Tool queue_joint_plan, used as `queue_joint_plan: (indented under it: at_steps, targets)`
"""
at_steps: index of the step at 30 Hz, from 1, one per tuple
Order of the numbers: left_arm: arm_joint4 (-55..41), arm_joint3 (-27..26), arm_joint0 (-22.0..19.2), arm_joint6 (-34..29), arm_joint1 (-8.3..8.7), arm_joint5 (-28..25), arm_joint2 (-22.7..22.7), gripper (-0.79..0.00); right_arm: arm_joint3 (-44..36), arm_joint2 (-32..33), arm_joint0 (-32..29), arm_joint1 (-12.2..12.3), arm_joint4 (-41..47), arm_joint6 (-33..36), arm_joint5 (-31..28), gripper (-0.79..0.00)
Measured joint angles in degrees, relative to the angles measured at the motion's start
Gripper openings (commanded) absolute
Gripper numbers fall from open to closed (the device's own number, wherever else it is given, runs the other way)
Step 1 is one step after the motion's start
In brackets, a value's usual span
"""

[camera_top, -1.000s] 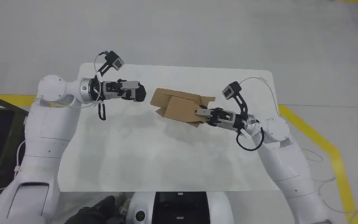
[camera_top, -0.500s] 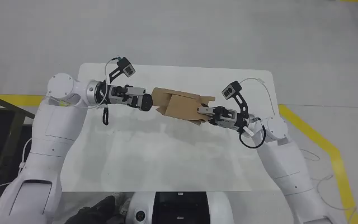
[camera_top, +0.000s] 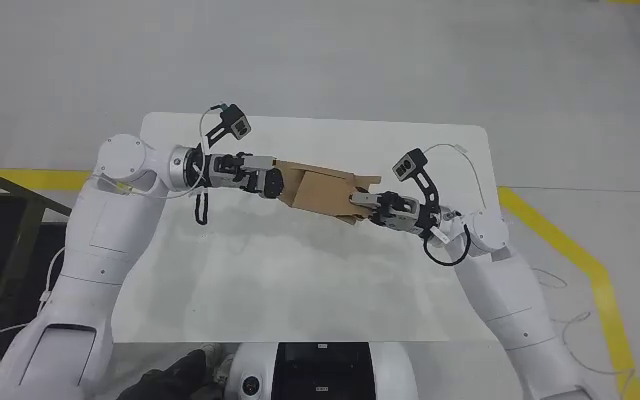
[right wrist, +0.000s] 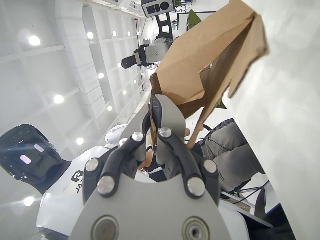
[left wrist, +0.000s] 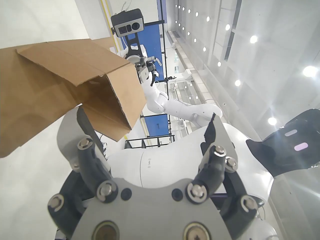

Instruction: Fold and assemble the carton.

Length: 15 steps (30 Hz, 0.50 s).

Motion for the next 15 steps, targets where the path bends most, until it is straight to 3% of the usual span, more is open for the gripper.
queue_joint_plan:
  at_steps: [15]
  targets:
    - [-0.40, 2.61, -2.41, 0.73, -0.75, -0.44, 3.16, 0.000, 0.42, -2.14, -0.20, -0.36, 1.88, 1.85, -0.40, -0.785]
